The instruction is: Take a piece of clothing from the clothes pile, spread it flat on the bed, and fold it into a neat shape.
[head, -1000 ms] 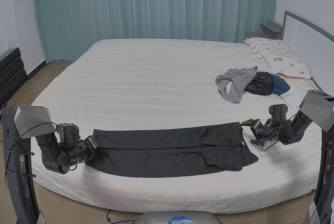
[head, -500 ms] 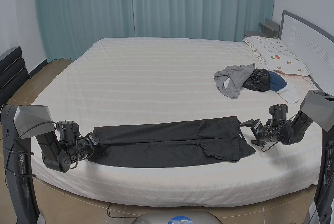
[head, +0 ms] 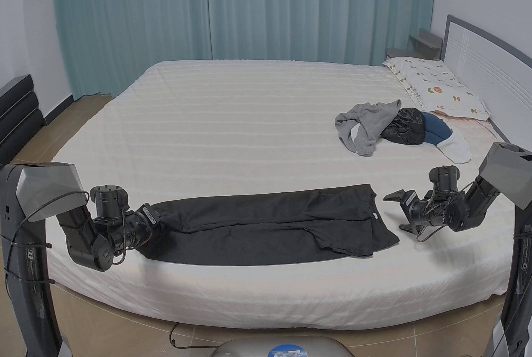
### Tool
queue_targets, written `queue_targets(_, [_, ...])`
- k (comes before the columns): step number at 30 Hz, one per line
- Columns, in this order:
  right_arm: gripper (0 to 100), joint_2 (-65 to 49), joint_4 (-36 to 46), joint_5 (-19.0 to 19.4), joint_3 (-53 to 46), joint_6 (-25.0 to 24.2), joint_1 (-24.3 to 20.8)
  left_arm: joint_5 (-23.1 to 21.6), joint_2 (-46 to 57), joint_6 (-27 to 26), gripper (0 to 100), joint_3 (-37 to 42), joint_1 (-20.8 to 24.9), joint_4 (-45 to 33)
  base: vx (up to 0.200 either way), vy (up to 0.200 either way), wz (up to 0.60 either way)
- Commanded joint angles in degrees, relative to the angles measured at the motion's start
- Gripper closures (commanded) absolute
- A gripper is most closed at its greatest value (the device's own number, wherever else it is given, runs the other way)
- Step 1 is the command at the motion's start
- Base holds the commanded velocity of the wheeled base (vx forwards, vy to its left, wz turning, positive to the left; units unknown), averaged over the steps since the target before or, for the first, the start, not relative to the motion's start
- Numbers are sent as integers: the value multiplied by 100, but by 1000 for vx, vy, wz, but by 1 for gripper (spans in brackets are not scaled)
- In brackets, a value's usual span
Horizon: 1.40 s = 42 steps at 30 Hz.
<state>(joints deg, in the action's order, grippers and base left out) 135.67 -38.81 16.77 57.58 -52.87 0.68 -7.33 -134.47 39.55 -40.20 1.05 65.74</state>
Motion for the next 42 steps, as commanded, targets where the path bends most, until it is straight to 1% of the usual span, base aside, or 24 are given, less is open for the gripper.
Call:
queue_targets(1, [0, -14, -3, 1, -1, -13, -16, 82, 88, -8, 100, -66, 106, -9, 0, -200, 0])
queue_targets(2, [0, -23, -12, 1, -1, -13, -7, 135, 167, -17, 100, -110, 212, -35, 0, -200, 0])
queue_targets(5, [0, -49, -3, 1, -27, -13, -7, 135, 361, -17, 100, -154, 326, -255, 0, -200, 0])
queue_targets(9, [0, -49, -3, 10, -36, -4, -7, 153, 651, 0, 100, -453, 528, -967, 0, -200, 0])
queue_targets(12, [0, -58, -3, 1, -36, -4, -7, 188, 721, -8, 100, -629, 756, -1213, 0, -200, 0])
queue_targets(15, [0, -67, -3, 1, -36, -13, -7, 258, 765, -8, 100, -734, 862, -1389, 0, -200, 0])
queue_targets(16, [0, -58, -3, 1, -36, -4, -7, 364, 782, 0, 100, -937, 1038, -1661, 0, -200, 0])
queue_targets(23, [0, -49, -3, 1, -36, 14, -24, 583, 730, 0, 100, -1394, 1512, -2206, 0, -200, 0])
queue_targets(25, [0, -49, -3, 1, -36, 22, -33, 680, 712, 0, 100, -1684, 1706, -2496, 0, -200, 0])
queue_targets(30, [0, -41, -3, 1, -54, 31, -68, 724, 633, 0, 100, -2290, 2092, -3173, 0, -200, 0])
queue_targets(32, [0, -41, -3, 1, -71, 31, -68, 741, 580, 0, 100, -2413, 2189, -3296, 0, -200, 0])
queue_targets(36, [0, -49, -3, -8, -71, 31, -77, 970, 317, 0, 100, -2932, 2479, -3665, 0, -200, 0])
queue_targets(38, [0, -41, -3, 1, -80, 40, -77, 1119, 123, -8, 100, -3222, 2532, -3850, 0, -200, 0])
queue_targets(42, [0, -32, -3, -8, -89, 40, -95, 1436, -220, 0, 100, -3705, 2593, -4219, 0, 0, 0])
